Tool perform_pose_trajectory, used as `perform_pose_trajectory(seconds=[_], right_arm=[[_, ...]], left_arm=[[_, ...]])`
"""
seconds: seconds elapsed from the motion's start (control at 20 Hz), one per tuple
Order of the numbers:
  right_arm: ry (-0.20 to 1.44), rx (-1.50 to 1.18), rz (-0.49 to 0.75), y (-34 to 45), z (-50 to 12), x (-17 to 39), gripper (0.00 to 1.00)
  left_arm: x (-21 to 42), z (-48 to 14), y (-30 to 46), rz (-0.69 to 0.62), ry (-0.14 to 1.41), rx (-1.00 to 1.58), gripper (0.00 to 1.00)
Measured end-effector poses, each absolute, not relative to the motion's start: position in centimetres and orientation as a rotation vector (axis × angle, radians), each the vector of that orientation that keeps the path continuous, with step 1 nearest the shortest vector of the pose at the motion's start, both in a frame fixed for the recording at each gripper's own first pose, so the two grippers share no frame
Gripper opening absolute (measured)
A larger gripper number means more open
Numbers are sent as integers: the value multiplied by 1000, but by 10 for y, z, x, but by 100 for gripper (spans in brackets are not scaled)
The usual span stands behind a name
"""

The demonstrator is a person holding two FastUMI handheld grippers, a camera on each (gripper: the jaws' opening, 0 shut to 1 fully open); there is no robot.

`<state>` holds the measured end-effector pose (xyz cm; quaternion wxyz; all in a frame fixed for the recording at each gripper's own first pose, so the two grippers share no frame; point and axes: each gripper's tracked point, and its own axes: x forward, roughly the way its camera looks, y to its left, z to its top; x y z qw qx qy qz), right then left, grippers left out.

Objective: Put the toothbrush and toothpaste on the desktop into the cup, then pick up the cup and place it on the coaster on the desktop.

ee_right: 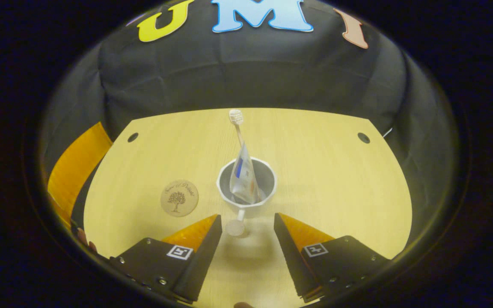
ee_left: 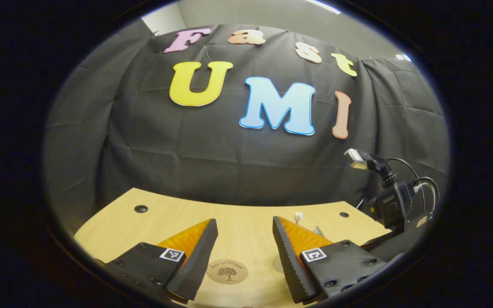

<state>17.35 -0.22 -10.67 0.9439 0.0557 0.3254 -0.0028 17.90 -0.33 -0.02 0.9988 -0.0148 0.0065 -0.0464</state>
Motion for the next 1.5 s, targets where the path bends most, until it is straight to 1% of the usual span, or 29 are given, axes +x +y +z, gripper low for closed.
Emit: perform_pose_trajectory(seconds=[0.15, 0.2, 0.25, 0.3, 0.55, 0.6, 0.75, 0.8, 0.9, 0.95, 1.0, 1.05, 1.1, 1.15, 1.2, 1.25, 1.3, 1.4, 1.5], right_arm=[[733, 125, -29, 2, -117, 180, 78], [755, 131, -38, 3, -121, 183, 78], [777, 136, -46, 4, -125, 185, 79], [801, 141, -57, 3, -129, 188, 79], [857, 148, -81, 4, -143, 202, 78], [872, 140, -85, 3, -145, 203, 72], [906, 120, -82, 5, -151, 205, 72], [912, 110, -103, 2, -156, 209, 72], [921, 109, -97, 1, -156, 207, 58], [933, 103, -100, -2, -163, 207, 58], [936, 102, -101, -1, -161, 205, 47], [933, 114, -104, 0, -163, 206, 39], [934, 114, -93, 1, -162, 207, 27], [928, 113, -90, 0, -163, 208, 27], [923, 103, -81, 0, -160, 206, 25], [919, 97, -75, 0, -164, 207, 25], [910, 84, -69, -1, -159, 206, 22], [893, 81, -64, 0, -162, 208, 22], [891, 86, -53, 3, -162, 205, 19]], left_arm=[[181, -4, -2, -109, 30, -36, 84], [182, -5, -1, -109, 33, -35, 89], [185, -6, 2, -104, 32, -34, 89], [186, -7, 4, -103, 37, -34, 83], [192, -10, 17, -81, 51, -45, 83], [191, -10, 21, -74, 51, -51, 83], [189, -14, 29, -58, 61, -63, 84], [188, -15, 30, -53, 62, -66, 84], [189, -18, 33, -49, 72, -72, 84], [189, -20, 32, -51, 77, -73, 83], [189, -20, 33, -51, 76, -73, 84], [188, -19, 33, -51, 73, -75, 84], [189, -19, 34, -50, 73, -76, 84], [188, -21, 35, -50, 76, -79, 84], [187, -22, 35, -50, 77, -82, 84], [186, -23, 37, -47, 78, -84, 84], [186, -25, 38, -45, 80, -85, 84], [186, -28, 40, -40, 87, -90, 84], [183, -27, 43, -35, 80, -90, 84]])
